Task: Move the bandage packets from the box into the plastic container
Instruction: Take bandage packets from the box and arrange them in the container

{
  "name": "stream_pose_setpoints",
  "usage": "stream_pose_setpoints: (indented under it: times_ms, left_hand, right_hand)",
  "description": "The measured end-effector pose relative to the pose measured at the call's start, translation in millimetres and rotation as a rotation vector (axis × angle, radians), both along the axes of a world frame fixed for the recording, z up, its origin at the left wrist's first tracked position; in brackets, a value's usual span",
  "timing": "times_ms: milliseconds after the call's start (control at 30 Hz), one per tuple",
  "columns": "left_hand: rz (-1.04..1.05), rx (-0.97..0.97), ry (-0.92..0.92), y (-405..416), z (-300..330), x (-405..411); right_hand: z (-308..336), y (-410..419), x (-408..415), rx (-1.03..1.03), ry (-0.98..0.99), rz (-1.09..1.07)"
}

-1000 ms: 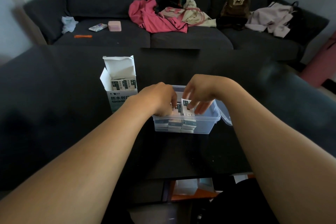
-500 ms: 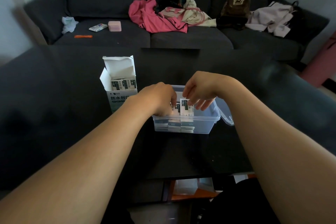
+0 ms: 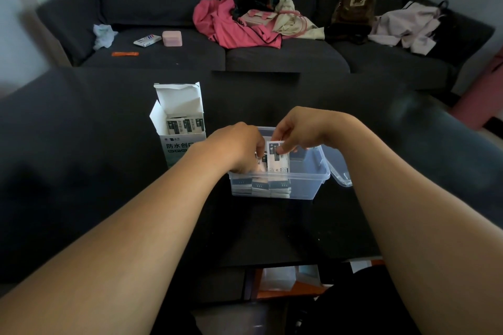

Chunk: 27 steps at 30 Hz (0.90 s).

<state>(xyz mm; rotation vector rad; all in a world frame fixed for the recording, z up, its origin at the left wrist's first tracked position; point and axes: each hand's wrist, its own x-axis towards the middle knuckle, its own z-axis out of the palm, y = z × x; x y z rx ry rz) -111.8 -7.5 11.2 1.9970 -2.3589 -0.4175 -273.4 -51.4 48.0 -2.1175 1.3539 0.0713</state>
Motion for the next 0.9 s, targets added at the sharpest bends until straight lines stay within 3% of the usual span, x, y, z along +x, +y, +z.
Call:
stream_pose_setpoints:
  times_ms: [133,300,533,900]
  left_hand:
    - [-0.018,0.019,-0.001,-0.1,1.8,0.7]
    - [-0.016,-0.039,0.047,0.2,2.9,4.8]
    - [0.012,-0.121,0.138,5.7,4.7,13.7]
    - [-0.010,-0.069,0.117,8.8,5.7,14.8]
  right_hand:
    - [4.9,-1.8,-7.1,0.043,-0.076,-0.024]
    - [6.8,-5.4,-9.4,0.122,-0.306,-0.153]
    - [-6.7,-3.0,10.0,0.152,-0.194,-0.096]
    - [-16.9,-3.9,18.6,0.177,-0.218,-0.151]
